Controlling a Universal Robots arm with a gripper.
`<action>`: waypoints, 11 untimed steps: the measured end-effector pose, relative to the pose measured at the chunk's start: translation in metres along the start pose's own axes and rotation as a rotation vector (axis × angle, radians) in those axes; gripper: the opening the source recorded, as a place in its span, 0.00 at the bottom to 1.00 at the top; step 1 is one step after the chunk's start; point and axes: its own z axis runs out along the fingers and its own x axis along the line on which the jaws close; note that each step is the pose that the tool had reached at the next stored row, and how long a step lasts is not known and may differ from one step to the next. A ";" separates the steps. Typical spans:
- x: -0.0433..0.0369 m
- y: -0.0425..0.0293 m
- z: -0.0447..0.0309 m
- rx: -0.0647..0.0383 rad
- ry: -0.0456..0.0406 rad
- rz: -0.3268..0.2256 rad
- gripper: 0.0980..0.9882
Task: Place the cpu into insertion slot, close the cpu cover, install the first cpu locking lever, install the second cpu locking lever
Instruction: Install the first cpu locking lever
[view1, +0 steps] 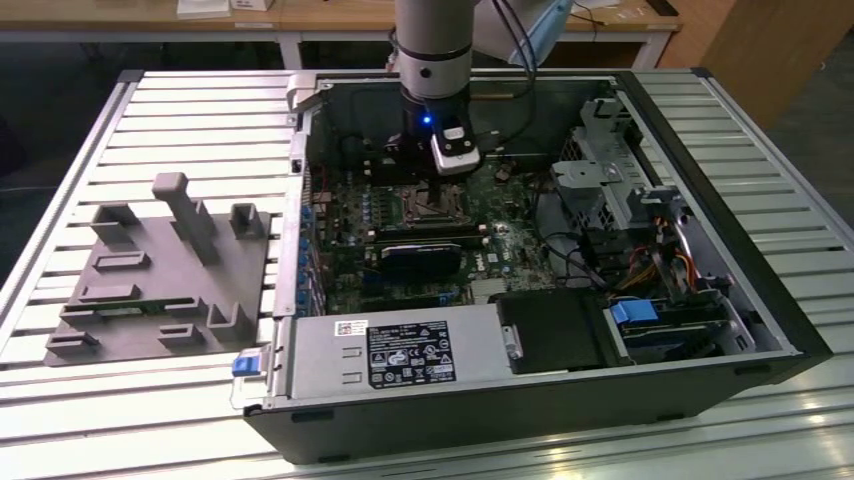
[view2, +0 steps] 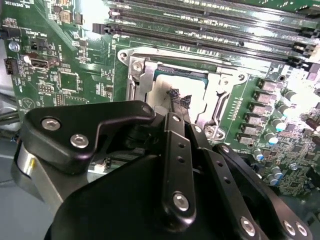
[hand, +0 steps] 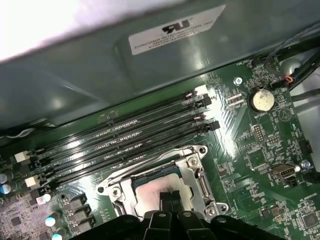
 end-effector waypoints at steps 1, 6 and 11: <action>0.0000 0.0000 0.0000 0.000 0.0001 0.000 0.01; 0.0000 0.0001 0.0000 -0.003 0.0006 -0.044 0.01; 0.0000 0.0001 0.0002 -0.006 -0.0001 -0.133 0.01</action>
